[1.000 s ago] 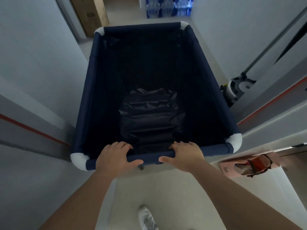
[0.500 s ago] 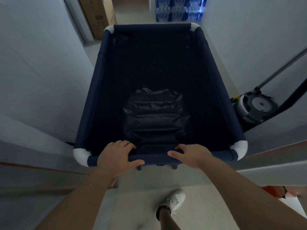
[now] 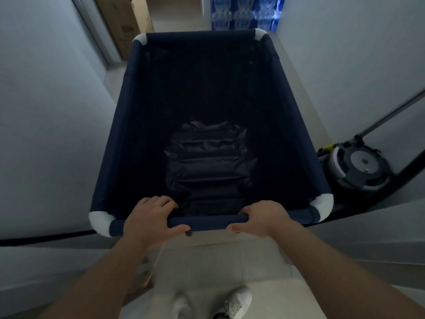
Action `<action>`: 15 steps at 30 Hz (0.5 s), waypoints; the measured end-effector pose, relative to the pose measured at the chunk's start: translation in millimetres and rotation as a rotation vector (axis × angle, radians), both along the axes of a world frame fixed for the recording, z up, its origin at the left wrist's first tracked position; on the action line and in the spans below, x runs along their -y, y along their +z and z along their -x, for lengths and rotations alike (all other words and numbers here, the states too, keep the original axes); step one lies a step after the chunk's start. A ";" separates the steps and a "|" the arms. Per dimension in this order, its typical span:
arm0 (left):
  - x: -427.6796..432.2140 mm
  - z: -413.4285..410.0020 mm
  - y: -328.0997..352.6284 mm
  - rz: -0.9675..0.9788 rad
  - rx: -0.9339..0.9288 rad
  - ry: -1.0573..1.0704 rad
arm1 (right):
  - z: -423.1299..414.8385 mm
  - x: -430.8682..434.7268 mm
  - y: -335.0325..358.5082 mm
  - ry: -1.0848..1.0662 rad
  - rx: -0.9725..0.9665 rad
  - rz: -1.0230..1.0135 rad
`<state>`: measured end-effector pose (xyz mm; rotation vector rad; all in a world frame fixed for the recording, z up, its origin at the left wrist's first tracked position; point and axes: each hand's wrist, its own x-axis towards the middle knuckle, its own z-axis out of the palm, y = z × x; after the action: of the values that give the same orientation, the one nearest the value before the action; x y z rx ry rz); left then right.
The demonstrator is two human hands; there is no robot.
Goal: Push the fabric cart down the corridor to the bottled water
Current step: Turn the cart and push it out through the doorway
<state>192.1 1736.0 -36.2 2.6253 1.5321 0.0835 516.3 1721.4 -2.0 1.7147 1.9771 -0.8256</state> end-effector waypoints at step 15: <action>-70.1 59.1 4.4 0.017 -0.126 -0.228 | 69.9 13.1 -3.3 -0.197 -0.020 -0.066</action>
<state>133.0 1806.0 -31.8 2.8187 1.2477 -0.1141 446.4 1708.3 -5.3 1.9709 1.8884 -0.8539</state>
